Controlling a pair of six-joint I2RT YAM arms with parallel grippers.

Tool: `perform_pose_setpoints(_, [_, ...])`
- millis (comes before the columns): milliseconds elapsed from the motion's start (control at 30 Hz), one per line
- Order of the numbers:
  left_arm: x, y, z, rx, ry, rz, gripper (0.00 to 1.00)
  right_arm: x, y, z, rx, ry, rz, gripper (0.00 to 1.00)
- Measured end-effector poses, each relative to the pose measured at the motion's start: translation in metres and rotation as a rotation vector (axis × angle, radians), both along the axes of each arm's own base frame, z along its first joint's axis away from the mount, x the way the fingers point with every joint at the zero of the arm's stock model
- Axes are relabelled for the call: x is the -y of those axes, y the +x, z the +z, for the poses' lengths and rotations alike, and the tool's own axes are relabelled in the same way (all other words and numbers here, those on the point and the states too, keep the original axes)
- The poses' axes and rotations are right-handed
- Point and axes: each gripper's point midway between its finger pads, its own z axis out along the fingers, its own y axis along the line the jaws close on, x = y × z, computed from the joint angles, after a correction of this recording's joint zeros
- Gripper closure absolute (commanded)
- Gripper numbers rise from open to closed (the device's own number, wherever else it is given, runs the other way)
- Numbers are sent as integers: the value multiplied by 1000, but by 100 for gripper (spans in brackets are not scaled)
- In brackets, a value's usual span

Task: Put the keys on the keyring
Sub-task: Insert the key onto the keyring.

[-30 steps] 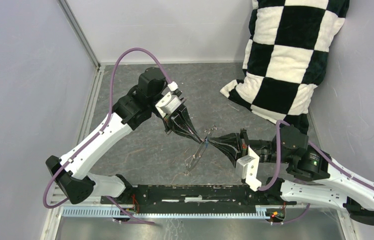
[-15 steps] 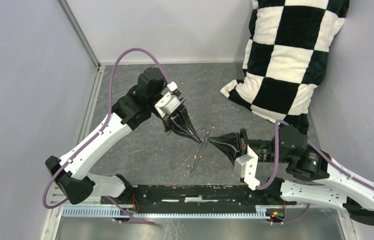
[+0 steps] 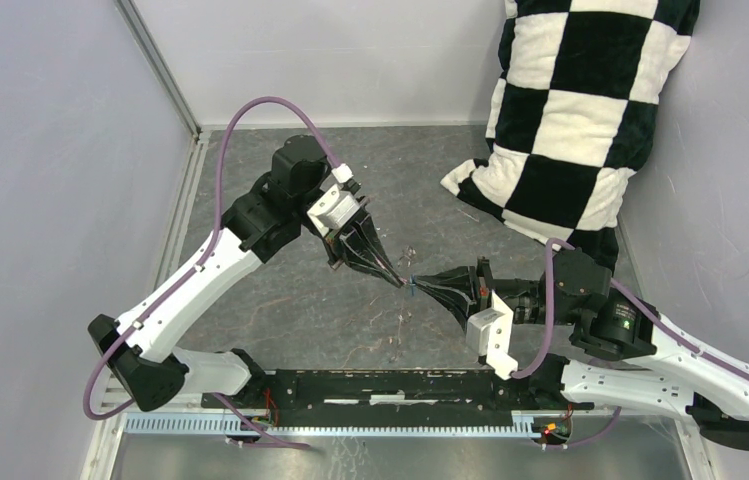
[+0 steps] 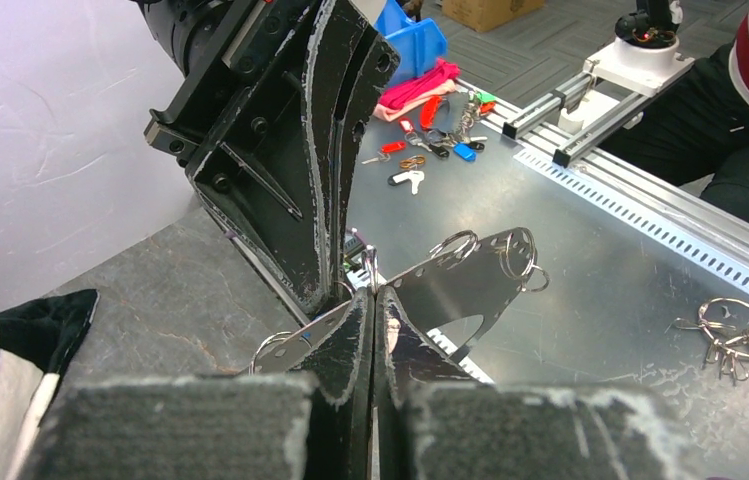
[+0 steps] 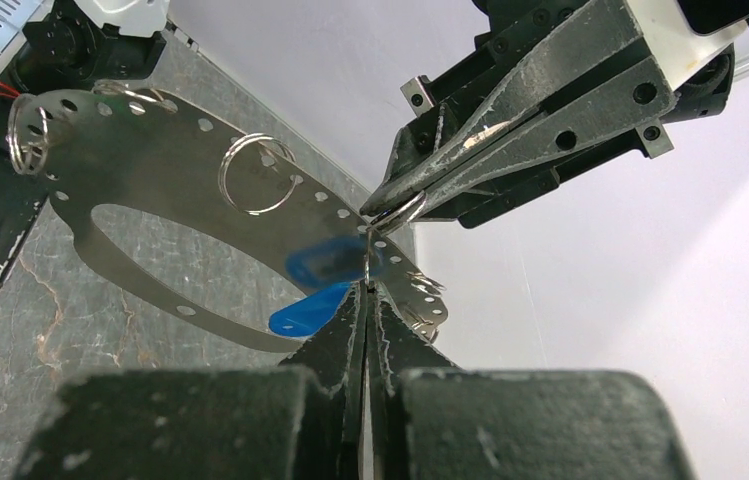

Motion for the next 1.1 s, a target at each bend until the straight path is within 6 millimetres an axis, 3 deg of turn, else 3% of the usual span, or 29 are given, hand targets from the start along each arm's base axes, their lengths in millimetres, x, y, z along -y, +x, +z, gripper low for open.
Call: perform_pose_setpoints(1100, [2, 3, -8, -13, 13, 12, 98, 1, -5, 6, -4, 20, 23, 99])
